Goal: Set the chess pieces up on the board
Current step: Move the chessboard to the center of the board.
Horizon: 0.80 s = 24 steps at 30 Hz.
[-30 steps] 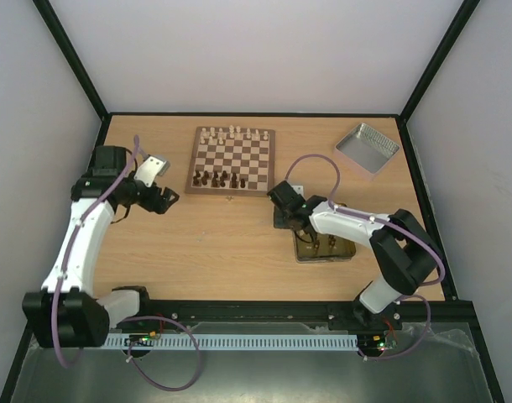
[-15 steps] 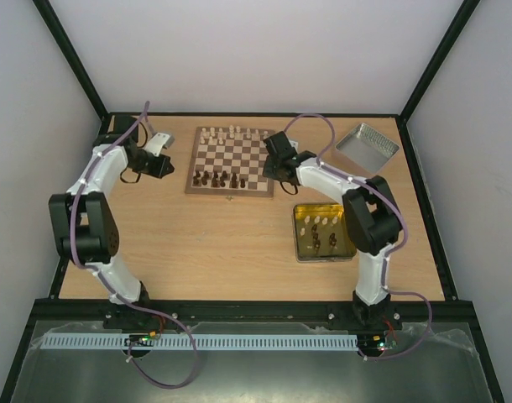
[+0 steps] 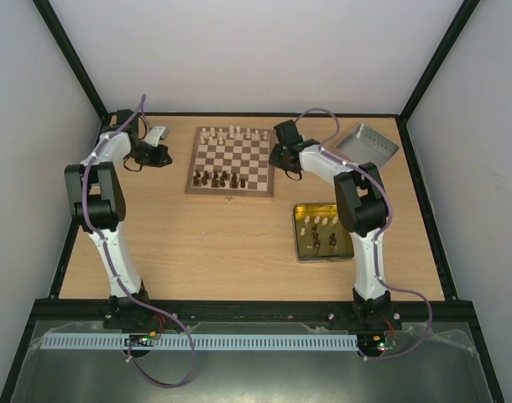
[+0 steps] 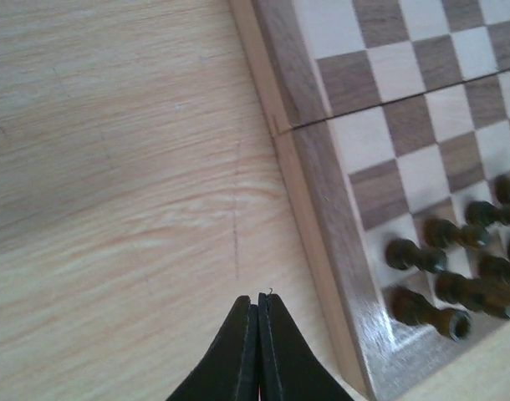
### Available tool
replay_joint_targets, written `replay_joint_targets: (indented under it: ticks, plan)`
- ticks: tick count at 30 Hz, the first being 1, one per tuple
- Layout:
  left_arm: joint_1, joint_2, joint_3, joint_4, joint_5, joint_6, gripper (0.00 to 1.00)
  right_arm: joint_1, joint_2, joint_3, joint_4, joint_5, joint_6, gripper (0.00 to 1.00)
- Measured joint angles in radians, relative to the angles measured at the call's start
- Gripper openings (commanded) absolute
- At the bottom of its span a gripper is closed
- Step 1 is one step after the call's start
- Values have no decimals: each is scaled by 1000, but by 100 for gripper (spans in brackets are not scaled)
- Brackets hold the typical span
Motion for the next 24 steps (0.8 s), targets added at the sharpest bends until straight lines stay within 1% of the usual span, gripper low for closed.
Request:
replay_joint_targets:
  ticks: [6, 13, 20, 24]
  plan:
    - [2, 119, 82, 6, 6, -29, 2, -19, 57, 102, 1, -32, 0, 2]
    - [-3, 247, 197, -2, 19, -61, 2, -35, 116, 145, -5, -56, 0, 2]
    - [-18, 272, 244, -7, 29, -82, 2, -59, 121, 151, -10, -65, -1, 2]
    - [-31, 288, 266, -6, 35, -87, 2, -65, 144, 198, -21, -78, -5, 2]
